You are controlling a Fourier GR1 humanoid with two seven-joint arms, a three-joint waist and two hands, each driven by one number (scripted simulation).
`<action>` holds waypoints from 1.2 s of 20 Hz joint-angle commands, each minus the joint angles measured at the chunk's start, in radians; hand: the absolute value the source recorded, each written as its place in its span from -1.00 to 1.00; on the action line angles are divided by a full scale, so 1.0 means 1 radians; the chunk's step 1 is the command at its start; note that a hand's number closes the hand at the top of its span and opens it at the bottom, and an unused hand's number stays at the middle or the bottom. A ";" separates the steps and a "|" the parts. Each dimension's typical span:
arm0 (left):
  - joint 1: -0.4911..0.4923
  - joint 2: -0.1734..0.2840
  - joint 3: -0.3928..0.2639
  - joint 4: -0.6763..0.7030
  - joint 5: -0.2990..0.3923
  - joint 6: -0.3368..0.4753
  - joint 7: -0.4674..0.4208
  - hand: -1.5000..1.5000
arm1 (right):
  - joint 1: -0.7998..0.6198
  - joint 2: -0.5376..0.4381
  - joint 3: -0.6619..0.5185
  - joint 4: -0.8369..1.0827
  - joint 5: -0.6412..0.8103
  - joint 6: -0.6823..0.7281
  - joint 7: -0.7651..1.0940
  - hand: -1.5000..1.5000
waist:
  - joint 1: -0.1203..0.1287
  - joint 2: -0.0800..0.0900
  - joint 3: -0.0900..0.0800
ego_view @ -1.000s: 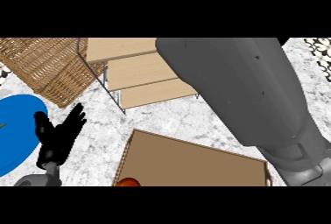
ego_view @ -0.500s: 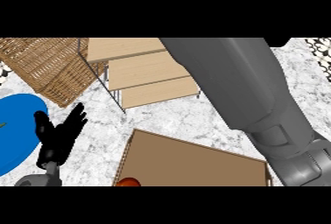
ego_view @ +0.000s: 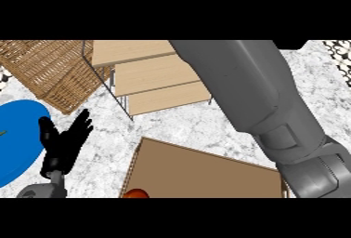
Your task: Pick the squash from the tray and place it in the tiered shelf
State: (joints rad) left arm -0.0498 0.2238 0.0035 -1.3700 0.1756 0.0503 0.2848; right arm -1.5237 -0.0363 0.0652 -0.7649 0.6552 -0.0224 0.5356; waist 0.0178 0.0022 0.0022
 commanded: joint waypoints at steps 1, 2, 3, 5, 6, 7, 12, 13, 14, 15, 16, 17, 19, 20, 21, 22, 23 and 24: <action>-0.005 -0.013 -0.009 0.005 -0.013 0.009 0.026 0.00 | -0.030 -0.033 -0.026 0.079 0.006 0.009 -0.077 1.00 | 0.002 0.003 -0.003; 0.010 0.013 0.016 -0.023 0.006 -0.008 0.025 0.00 | 0.021 0.010 0.039 0.048 0.050 0.009 -0.043 1.00 | -0.002 -0.001 -0.003; 0.019 -0.011 0.010 0.016 0.001 -0.005 -0.002 0.00 | 0.008 -0.016 0.048 -0.029 0.045 0.079 -0.002 1.00 | -0.015 -0.005 -0.003; 0.010 0.012 0.022 0.030 0.000 -0.024 -0.014 0.00 | 0.034 -0.005 -0.051 0.023 -0.002 -0.055 -0.022 1.00 | -0.006 0.000 -0.003; 0.015 -0.023 0.004 0.046 -0.016 0.002 -0.034 0.00 | 0.010 0.014 -0.089 0.002 -0.027 -0.090 0.032 1.00 | -0.009 -0.001 -0.003; 0.006 0.016 0.036 0.062 0.013 -0.043 -0.032 0.00 | 0.001 0.031 -0.088 -0.016 -0.023 -0.109 0.048 -1.00 | -0.009 -0.001 -0.003; 0.001 -0.028 0.000 -0.015 -0.012 0.013 0.022 0.00 | 0.004 -0.001 -0.191 0.001 -0.094 -0.172 0.006 -1.00 | -0.004 -0.001 -0.002; -0.001 0.001 0.017 0.014 0.003 -0.031 -0.001 0.00 | 0.029 0.022 -0.204 -0.019 -0.112 -0.212 -0.031 -1.00 | -0.005 0.000 -0.002; -0.014 -0.004 0.027 0.027 -0.012 0.006 0.008 0.00 | -0.024 -0.006 -0.248 -0.001 -0.138 -0.213 -0.016 -1.00 | 0.000 0.003 -0.002; -0.023 0.001 0.027 0.024 0.012 -0.031 0.020 0.00 | 0.025 0.035 -0.202 -0.027 -0.173 -0.248 0.017 -1.00 | -0.002 -0.001 -0.003; -0.012 -0.006 0.025 0.037 -0.014 -0.002 0.004 0.00 | -0.017 0.030 -0.255 -0.020 -0.171 -0.234 0.005 -1.00 | -0.004 0.001 -0.003; 0.048 0.031 0.054 -0.031 0.037 -0.053 0.015 0.00 | 0.017 0.024 -0.260 -0.068 -0.185 -0.236 0.005 -1.00 | -0.003 -0.005 -0.002; -0.035 -0.001 0.035 0.053 0.005 -0.034 -0.012 0.00 | -0.028 0.003 -0.320 -0.010 -0.222 -0.271 -0.030 -1.00 | -0.002 0.005 -0.003; -0.020 -0.011 0.023 0.012 0.006 -0.019 0.030 0.00 | -0.009 0.035 -0.320 -0.024 -0.232 -0.312 -0.029 -1.00 | 0.000 0.002 -0.002; 0.008 0.015 0.041 0.017 0.020 -0.059 -0.010 0.00 | -0.031 0.026 -0.336 -0.042 -0.225 -0.352 -0.006 -1.00 | 0.000 0.000 -0.003; 0.011 -0.005 0.025 0.028 -0.022 -0.015 -0.022 0.00 | -0.011 0.021 -0.334 -0.078 -0.230 -0.348 0.019 -1.00 | -0.011 -0.003 -0.002; -0.022 -0.025 0.027 0.074 -0.018 -0.012 -0.032 0.00 | -0.027 -0.017 -0.340 -0.087 -0.224 -0.348 0.018 -1.00 | -0.017 -0.001 -0.003; -0.014 0.002 0.042 0.028 0.020 -0.046 0.018 0.00 | 0.001 -0.030 -0.343 -0.076 -0.206 -0.386 0.008 -1.00 | -0.011 -0.002 -0.002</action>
State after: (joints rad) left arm -0.0554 0.2251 0.0383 -1.3540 0.1787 0.0203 0.2790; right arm -1.5370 -0.0324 -0.2463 -0.8194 0.4510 -0.3427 0.5392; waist 0.0118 -0.0001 0.0025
